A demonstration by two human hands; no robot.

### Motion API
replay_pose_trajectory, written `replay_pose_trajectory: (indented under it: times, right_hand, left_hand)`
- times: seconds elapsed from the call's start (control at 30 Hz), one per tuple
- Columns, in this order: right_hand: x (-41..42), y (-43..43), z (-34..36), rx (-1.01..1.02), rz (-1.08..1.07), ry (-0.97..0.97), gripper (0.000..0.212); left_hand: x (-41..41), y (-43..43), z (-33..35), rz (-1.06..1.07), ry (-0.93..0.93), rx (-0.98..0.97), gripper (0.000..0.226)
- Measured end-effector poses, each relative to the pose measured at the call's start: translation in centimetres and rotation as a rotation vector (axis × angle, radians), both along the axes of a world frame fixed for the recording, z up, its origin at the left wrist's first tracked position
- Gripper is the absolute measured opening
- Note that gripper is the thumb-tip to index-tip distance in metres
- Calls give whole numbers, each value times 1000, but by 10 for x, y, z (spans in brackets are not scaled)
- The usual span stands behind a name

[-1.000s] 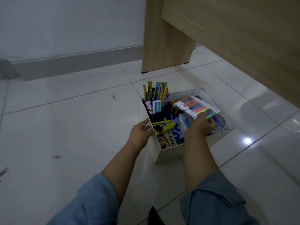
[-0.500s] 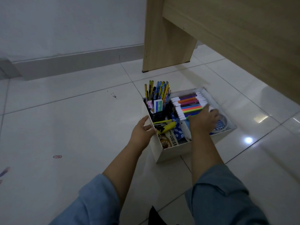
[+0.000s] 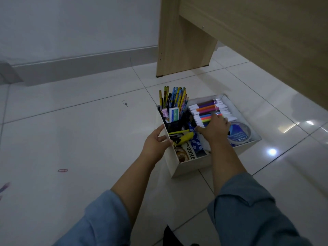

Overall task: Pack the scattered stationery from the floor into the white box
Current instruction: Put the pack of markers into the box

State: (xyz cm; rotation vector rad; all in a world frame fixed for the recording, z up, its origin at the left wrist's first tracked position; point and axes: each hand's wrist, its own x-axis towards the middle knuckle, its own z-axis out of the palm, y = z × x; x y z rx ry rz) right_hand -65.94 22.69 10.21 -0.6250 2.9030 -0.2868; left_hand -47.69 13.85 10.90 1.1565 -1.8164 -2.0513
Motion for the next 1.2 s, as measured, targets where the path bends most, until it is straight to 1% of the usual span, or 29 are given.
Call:
replay_pose_trajectory:
  times: [0.07,0.13,0.17,0.2,0.27,0.3,0.37,0.43,0.5,0.57,0.63,0.67,0.77,0.8,0.83,0.97,1.03,1.07,1.13,1.2]
  right_hand:
    - [4,6,-1,-150,-18,-9,87]
    - [13,15,-3,-380,-123,87,77]
    - [16,18,-4,-442,-206,147,71]
    - [16,21,-4,-434,-289,160,67]
    - [12,25,-5,-317,-370,62,62]
    - [9,26,-4,-277,-374,9,56]
    - [4,30,-1,-266,-370,-26,40]
    - [2,34,2,-273,-382,-17,35]
    - [4,35,5,-299,-383,5,41]
    - [7,34,7,-302,-332,20,55]
    - [7,33,6,-199,-260,20,64]
    - [7,33,5,-135,-240,34,61]
    - [3,32,5,-45,-249,88,37]
    - [2,31,6,-21,-247,82,36]
    - [1,30,6,6,-234,61,38]
    - [-6,31,2,66,-167,-34,62]
    - [-6,33,0,15,-167,-42,64]
    - [-4,33,-1,-50,-181,-5,58]
    - [8,27,-4,-247,-224,167,41]
    - [28,16,-5,-478,-226,333,31]
  left_hand:
    - [0,-1,0,0,1,-2,66]
    - [0,-1,0,1,5,8,66]
    - [0,-1,0,2,8,14,67]
    - [-1,-1,0,3,11,17,67]
    - [-1,-2,0,1,15,19,67]
    - [-1,-2,0,-1,17,21,67]
    - [0,-2,-1,-1,21,22,67]
    - [0,-2,-1,-2,23,22,67]
    - [0,-3,-1,1,24,22,68]
    - [-1,-2,-1,8,25,19,68]
    - [-1,-1,-2,7,28,18,68]
    - [-1,-1,-2,6,33,21,68]
    - [0,0,-3,7,37,21,67]
    - [0,0,-4,9,37,21,67]
    - [-1,0,-4,11,37,21,67]
    - [-2,1,-5,31,49,29,67]
    - [-1,3,-6,48,58,15,65]
    - [0,5,-7,62,67,1,63]
    - [4,9,-9,97,81,-41,55]
    - [9,11,-14,151,84,-93,44]
